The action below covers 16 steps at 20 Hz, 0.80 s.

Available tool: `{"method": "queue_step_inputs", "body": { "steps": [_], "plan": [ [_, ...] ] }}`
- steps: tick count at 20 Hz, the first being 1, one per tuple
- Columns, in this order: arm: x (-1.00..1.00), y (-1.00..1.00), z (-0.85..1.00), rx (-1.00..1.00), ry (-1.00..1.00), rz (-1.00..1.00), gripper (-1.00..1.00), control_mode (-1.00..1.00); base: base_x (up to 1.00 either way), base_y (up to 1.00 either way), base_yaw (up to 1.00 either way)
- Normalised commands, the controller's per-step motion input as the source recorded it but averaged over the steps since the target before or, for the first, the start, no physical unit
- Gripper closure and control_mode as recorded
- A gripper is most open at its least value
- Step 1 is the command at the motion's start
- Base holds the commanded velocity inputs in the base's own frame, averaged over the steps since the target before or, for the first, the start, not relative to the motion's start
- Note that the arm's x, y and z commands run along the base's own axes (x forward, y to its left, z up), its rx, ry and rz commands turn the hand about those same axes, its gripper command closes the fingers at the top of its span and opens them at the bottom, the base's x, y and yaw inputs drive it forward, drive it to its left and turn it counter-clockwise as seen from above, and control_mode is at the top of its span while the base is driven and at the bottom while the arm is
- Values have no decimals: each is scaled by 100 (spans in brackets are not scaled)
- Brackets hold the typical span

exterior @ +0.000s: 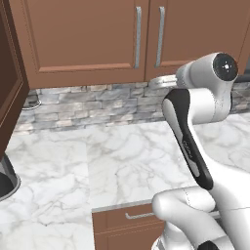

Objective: Open the cabinet. Pick the spray and place it next to the sink. Then close the cabinet.

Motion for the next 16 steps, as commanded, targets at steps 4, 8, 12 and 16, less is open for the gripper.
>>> {"method": "queue_step_inputs", "body": {
  "steps": [4,8,12,16],
  "plan": [
    [0,0,38,0,0,0,-100,-100,0,0,0],
    [10,0,32,0,0,0,-100,-100,0,0,0],
    [32,0,15,0,0,-3,-100,-100,0,0,0],
    [41,0,0,0,0,-8,-100,-100,0,0,0]
  ]
}}
